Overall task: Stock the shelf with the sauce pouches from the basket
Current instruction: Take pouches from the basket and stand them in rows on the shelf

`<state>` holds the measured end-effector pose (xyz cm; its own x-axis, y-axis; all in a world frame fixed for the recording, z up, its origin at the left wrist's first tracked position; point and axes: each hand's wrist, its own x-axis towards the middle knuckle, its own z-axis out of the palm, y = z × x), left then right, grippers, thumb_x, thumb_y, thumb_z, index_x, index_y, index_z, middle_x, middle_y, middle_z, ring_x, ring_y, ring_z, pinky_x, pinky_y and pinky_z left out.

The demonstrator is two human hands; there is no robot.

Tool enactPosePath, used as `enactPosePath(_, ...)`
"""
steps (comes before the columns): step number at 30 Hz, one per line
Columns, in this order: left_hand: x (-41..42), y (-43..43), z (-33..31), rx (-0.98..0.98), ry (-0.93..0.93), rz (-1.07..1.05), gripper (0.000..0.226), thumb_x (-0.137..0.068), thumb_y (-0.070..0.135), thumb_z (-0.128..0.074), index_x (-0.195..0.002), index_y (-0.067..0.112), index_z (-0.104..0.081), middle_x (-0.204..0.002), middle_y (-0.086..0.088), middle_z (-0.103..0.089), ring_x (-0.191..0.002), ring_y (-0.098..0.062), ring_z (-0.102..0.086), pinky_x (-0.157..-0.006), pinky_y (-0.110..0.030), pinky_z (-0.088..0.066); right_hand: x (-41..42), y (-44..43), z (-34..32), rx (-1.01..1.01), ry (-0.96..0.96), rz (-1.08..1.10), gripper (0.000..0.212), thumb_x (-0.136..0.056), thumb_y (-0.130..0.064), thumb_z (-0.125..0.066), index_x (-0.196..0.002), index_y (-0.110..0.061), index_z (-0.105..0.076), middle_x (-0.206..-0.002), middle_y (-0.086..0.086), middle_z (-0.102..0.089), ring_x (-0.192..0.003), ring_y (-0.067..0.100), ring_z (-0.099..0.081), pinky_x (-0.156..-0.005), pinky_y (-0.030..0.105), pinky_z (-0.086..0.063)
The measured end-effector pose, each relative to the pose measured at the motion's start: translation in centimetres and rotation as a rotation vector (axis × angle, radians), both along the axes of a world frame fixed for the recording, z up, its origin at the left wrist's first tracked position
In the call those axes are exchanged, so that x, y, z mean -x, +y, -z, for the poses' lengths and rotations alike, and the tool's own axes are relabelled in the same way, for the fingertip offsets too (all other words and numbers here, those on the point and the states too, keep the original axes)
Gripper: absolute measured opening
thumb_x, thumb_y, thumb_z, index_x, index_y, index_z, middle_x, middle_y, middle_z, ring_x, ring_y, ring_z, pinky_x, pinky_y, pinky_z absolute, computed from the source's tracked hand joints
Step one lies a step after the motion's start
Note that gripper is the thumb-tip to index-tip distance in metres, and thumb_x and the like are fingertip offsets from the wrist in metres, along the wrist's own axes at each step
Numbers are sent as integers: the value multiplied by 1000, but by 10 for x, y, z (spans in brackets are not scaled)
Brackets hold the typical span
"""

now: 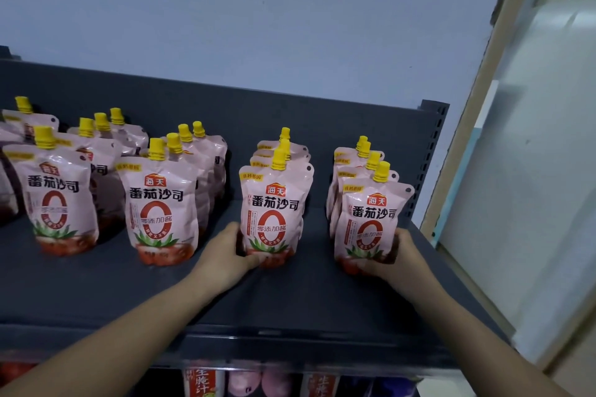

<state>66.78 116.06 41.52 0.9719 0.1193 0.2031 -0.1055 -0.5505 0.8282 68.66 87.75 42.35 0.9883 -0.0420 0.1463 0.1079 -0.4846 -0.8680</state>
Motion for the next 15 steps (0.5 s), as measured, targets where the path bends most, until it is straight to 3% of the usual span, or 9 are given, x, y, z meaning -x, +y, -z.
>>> enactPosePath(2,-1,-1,-2,-28,11,10,53,-76,15,-76,-123,12,-49,-125,-1,-59,-106,-12,-53,-87,-23,-41,0,0,0,29,3,-10,76,-60,-23,-87,-124,-14,-47,-116,-2,-65,-104,17,-63,-90,36,-54)
enactPosePath(6,0,-4,-2,-99,15,-67,50,-74,20,-77,-115,9,-49,-121,-7,-58,-112,-22,-54,-90,-31,-46,-1,2,0,46,-15,4,73,-63,-20,-86,-123,-13,-46,-117,-1,-65,-104,17,-62,-86,32,-53)
enactPosePath(8,4,-6,-2,-119,-5,-184,43,-69,22,-81,-94,12,-48,-105,-9,-55,-99,-25,-54,-77,-34,-46,-2,1,-1,49,1,-15,73,-63,-21,-86,-124,-13,-47,-118,0,-64,-106,18,-61,-91,36,-52)
enactPosePath(11,10,-6,0,31,3,-252,41,-68,17,-78,-73,18,-38,-79,-4,-53,-70,-19,-48,-55,-30,-35,-1,-3,-4,42,31,-59,72,-64,-20,-85,-124,-12,-47,-118,-2,-63,-108,17,-60,-93,37,-51)
enactPosePath(15,18,-16,1,132,-134,-167,48,-69,4,-73,-55,20,-30,-51,3,-42,-53,-15,-39,-53,-29,-32,1,-12,-5,61,71,-46,64,-67,-16,-83,-117,-20,-43,-105,-12,-58,-99,10,-56,-82,22,-44)
